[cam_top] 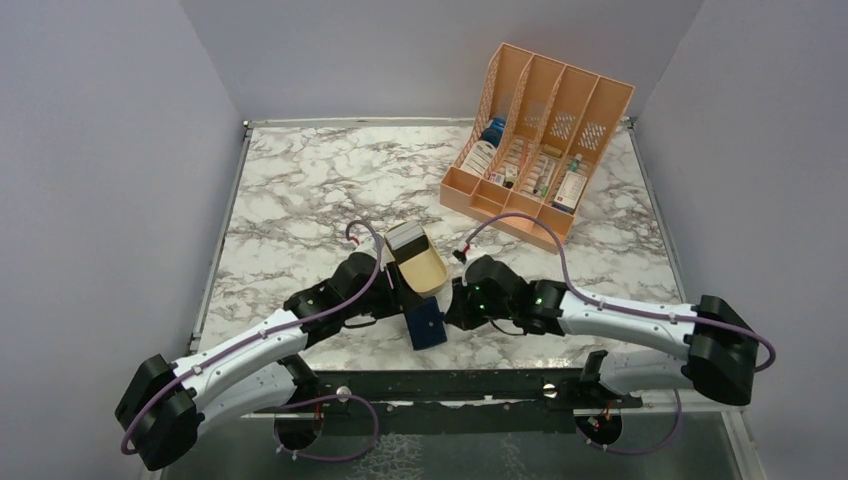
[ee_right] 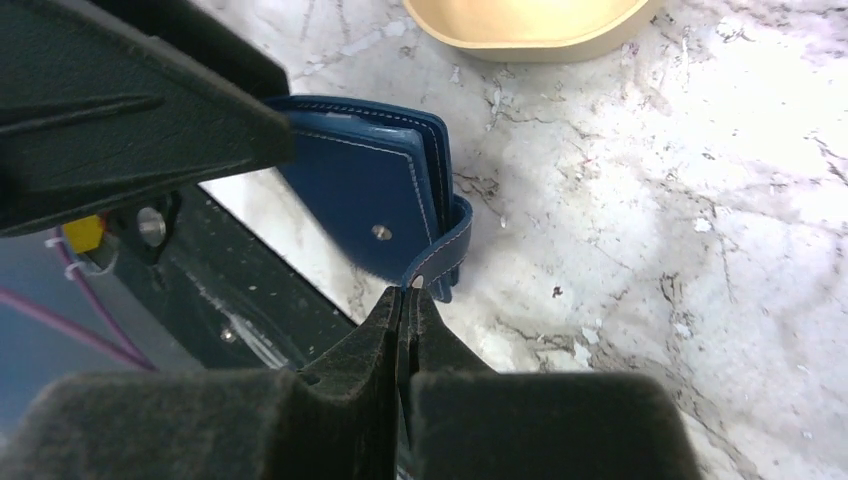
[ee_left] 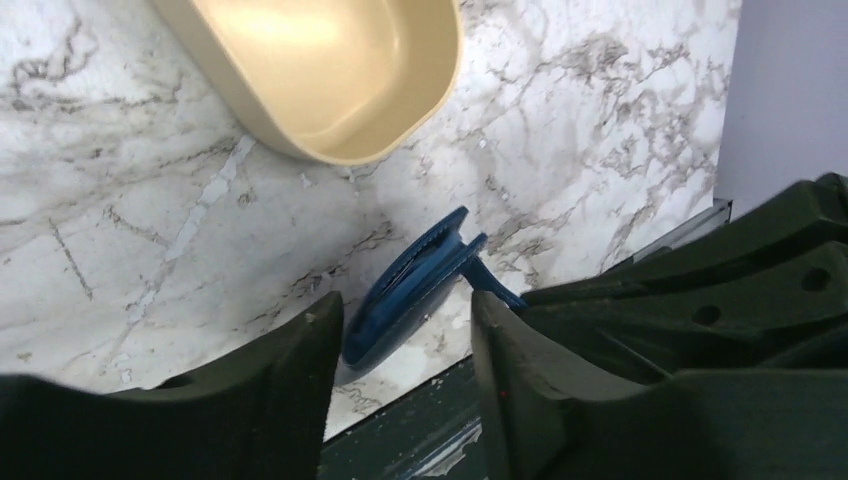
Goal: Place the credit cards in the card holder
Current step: Open the card holder at the center of the board.
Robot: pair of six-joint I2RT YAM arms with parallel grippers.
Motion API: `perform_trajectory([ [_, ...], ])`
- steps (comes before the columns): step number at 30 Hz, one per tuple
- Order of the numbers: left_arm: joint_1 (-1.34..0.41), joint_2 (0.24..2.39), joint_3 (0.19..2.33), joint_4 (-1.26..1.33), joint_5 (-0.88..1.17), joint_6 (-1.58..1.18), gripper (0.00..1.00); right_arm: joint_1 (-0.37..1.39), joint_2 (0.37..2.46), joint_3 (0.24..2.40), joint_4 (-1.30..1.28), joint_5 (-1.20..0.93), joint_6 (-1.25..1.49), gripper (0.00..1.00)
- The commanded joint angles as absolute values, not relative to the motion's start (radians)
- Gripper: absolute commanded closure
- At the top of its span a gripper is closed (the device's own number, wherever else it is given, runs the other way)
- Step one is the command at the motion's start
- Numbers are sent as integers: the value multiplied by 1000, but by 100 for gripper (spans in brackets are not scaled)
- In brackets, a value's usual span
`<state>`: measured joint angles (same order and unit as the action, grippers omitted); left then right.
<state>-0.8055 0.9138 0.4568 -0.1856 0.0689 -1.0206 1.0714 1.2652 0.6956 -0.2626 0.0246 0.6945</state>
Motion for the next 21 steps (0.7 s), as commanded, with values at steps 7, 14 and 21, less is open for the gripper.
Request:
perform_trajectory([
  [7,-807,907,551,-294,-28,-871,34,1069,1061,661,-232,-134,751,99],
  [14,-807,892,641,-385,-83,-807,30,1069,1112,648,-96,-244,853,99],
  [21,-807,870,598,-385,-87,-812,32,1068,1114,651,-333,5,843,99],
])
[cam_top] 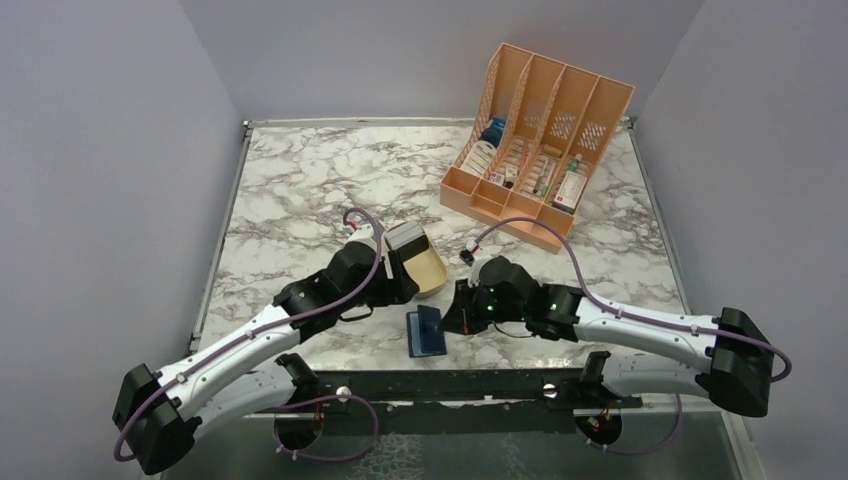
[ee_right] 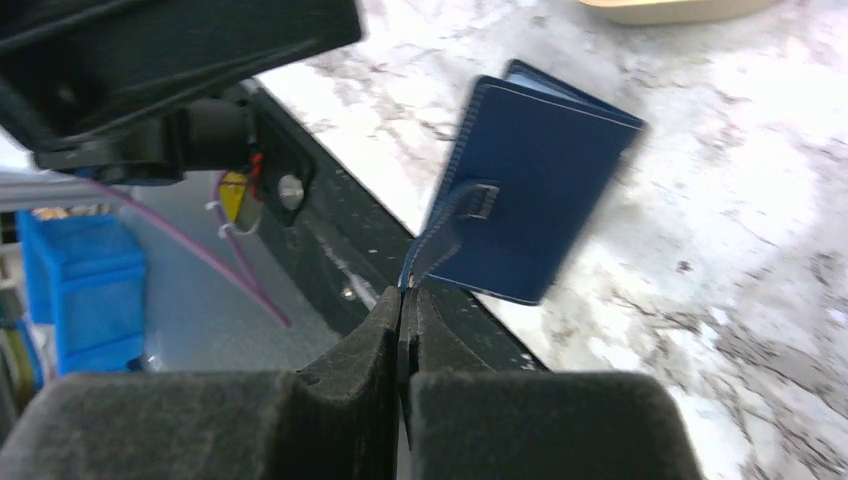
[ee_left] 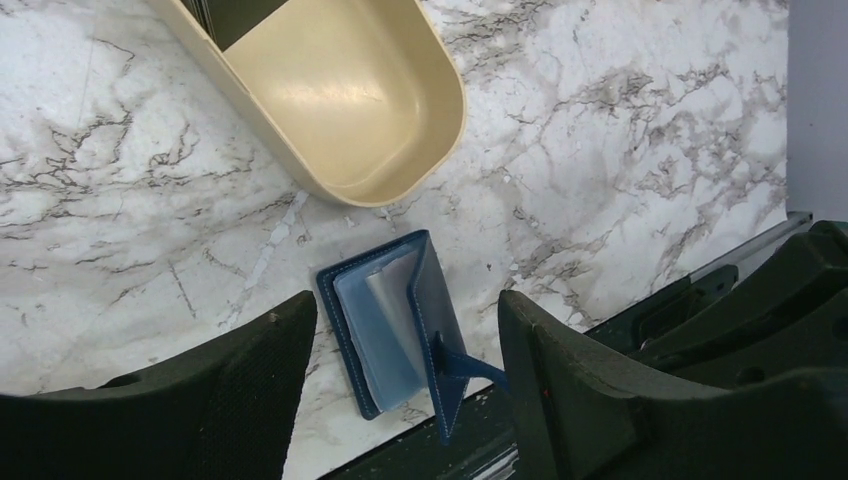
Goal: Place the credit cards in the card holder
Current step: Open the card holder at the center of the board.
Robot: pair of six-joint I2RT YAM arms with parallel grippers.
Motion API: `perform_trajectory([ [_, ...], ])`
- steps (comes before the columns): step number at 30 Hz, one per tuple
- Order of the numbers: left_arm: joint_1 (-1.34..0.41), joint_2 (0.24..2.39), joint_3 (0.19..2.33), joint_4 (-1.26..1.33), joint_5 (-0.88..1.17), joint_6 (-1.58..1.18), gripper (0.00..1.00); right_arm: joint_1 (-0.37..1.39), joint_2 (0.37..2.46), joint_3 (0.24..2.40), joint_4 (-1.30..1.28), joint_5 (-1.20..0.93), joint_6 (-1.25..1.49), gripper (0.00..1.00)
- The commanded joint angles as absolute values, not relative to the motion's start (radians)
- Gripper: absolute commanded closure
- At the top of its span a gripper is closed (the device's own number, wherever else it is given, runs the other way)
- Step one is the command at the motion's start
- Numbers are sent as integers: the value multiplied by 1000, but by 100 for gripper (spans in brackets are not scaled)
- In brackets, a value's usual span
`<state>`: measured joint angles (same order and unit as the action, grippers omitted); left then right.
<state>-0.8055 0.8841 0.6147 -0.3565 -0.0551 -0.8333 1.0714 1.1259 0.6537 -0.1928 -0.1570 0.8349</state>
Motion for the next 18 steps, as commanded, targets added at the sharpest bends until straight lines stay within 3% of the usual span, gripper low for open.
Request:
perform_trajectory([
  [1,-806,872,592,-383,-84,-816,33,1067,1101,655,-381,60,848,99],
  [11,-807,902,534,-315,1,-863,46,1066,1093,591,-629,285,1020,99],
  [16,-807,917,489,-232,76,-889,60,1066,1066,544,-613,286,1052,99],
  [18,-807,930,479,-204,106,-893,61,1066,1062,544,-605,279,1053,99],
])
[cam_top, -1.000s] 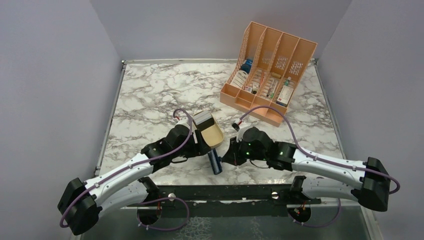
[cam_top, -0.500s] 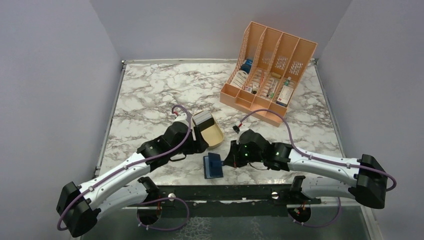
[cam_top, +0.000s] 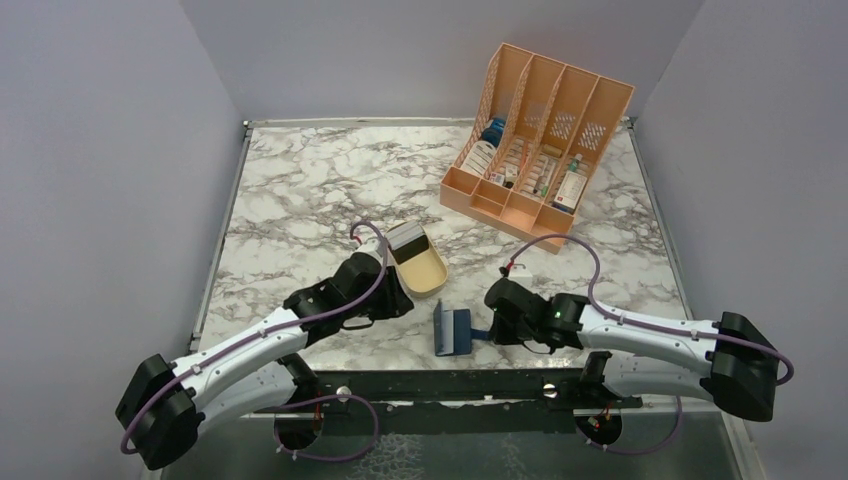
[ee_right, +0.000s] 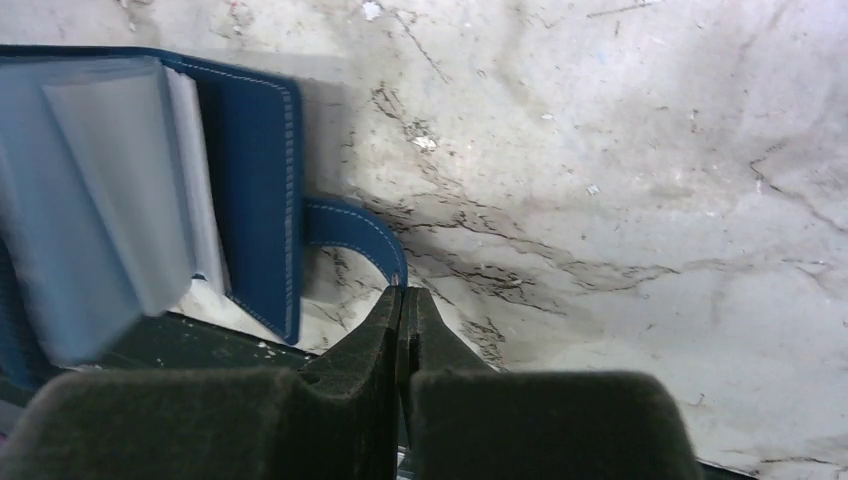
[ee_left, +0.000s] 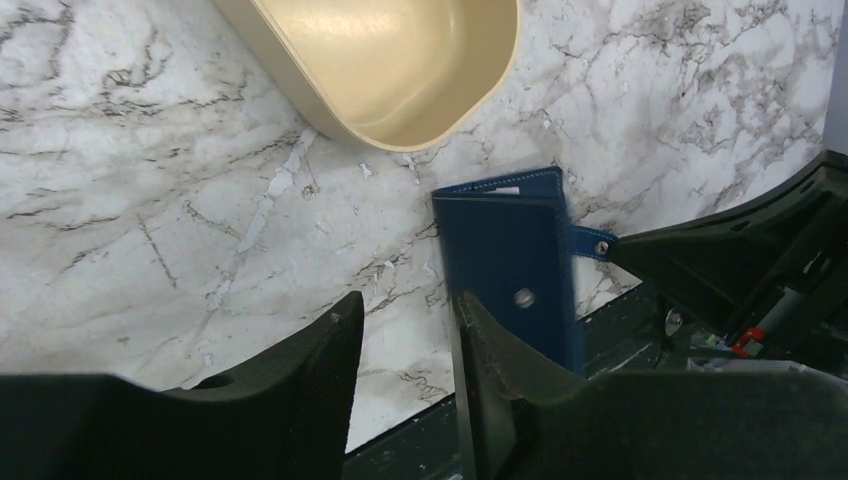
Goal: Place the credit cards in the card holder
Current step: Open the card holder at the center of the board.
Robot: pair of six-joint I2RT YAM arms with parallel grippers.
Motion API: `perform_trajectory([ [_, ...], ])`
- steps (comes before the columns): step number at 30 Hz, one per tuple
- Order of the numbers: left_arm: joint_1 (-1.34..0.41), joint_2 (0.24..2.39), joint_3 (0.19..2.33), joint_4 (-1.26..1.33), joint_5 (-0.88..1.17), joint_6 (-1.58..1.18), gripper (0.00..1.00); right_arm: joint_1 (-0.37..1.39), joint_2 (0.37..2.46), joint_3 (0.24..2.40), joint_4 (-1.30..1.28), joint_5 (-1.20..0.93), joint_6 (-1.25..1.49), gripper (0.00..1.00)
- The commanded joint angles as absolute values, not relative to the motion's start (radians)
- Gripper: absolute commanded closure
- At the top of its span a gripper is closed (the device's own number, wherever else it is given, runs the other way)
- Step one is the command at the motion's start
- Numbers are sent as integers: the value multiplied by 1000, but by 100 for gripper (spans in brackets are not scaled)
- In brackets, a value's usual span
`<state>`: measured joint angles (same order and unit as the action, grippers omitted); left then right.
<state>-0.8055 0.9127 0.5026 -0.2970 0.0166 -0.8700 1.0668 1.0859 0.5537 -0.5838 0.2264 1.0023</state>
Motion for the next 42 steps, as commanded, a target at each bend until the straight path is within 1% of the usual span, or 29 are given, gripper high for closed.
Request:
perform_trajectory([
  [1,-807,936,475,-193,118,-894,60,1066,1058,544,-592,267,1048,99],
  [5,-806,961,470,-144,162,-897,48,1065,1032,534,-503,214,1015,99],
  [10,-806,965,475,-113,190,-902,40,1066,988,560,-367,109,940,99],
  [13,-807,958,476,-112,181,-896,39,1066,952,574,-287,40,904,99],
  [16,-807,960,479,-124,173,-894,38,1066,933,565,-239,24,905,99],
  [23,-807,954,499,-213,114,-876,36,1066,970,560,-265,31,913,99],
  [28,-807,922,478,-189,117,-875,35,1066,962,559,-267,35,917,99],
  [33,-807,892,457,-118,168,-877,31,1065,936,575,-247,2,908,99],
  [42,-807,875,446,-161,118,-877,30,1066,932,556,-190,-31,926,99],
])
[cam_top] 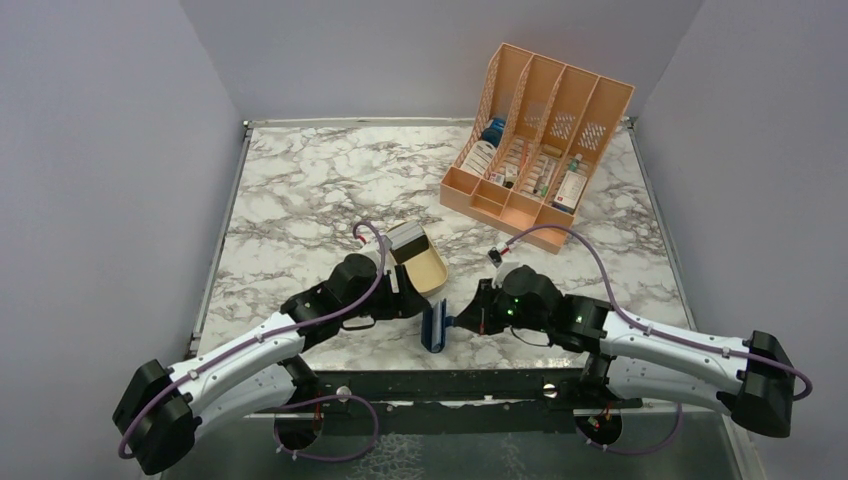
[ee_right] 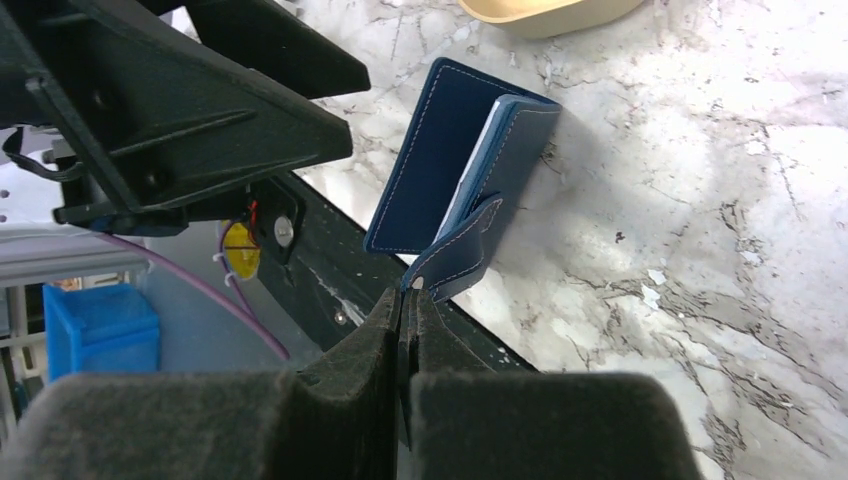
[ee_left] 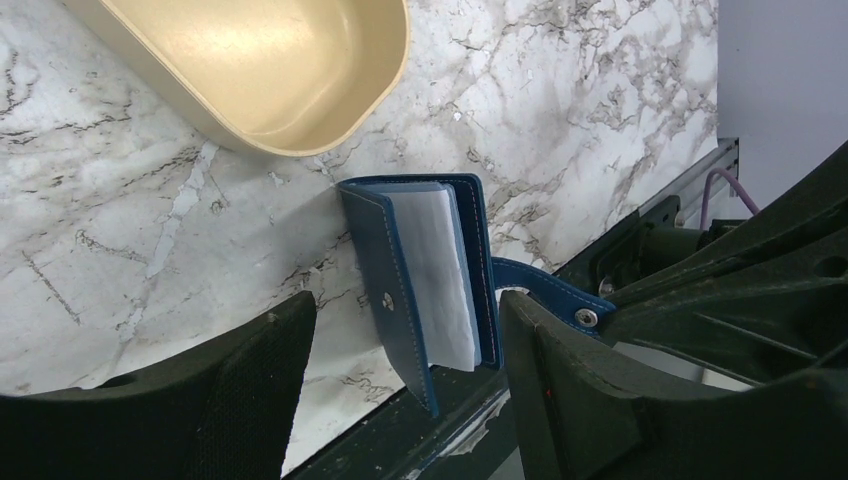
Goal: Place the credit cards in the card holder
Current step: Open the card holder at the center of the board.
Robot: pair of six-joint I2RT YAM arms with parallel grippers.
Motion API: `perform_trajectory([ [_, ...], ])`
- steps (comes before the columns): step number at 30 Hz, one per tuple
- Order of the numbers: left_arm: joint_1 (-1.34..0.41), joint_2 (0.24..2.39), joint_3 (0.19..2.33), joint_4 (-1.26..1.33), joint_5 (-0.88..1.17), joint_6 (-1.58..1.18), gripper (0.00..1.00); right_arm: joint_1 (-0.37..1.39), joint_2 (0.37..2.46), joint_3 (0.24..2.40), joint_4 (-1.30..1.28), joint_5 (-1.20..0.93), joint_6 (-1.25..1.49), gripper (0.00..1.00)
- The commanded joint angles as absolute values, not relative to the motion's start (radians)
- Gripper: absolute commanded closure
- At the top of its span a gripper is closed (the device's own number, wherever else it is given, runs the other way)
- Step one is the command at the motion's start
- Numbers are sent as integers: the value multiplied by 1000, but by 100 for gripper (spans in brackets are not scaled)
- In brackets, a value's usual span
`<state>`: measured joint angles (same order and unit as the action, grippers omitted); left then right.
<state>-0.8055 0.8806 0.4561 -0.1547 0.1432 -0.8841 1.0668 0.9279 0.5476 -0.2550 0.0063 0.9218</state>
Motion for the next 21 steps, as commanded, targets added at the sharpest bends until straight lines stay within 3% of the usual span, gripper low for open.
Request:
perform_trajectory([
  [1,-806,881,447,-171,111,-876,30,1065,935,552,-185,-37,926,99],
  [9,-806,893,425,-174,102,-873,31,1066,931,529,-147,-34,937,99],
  [21,-807,929,429,-205,71,-866,36,1065,908,520,-381,155,954,99],
])
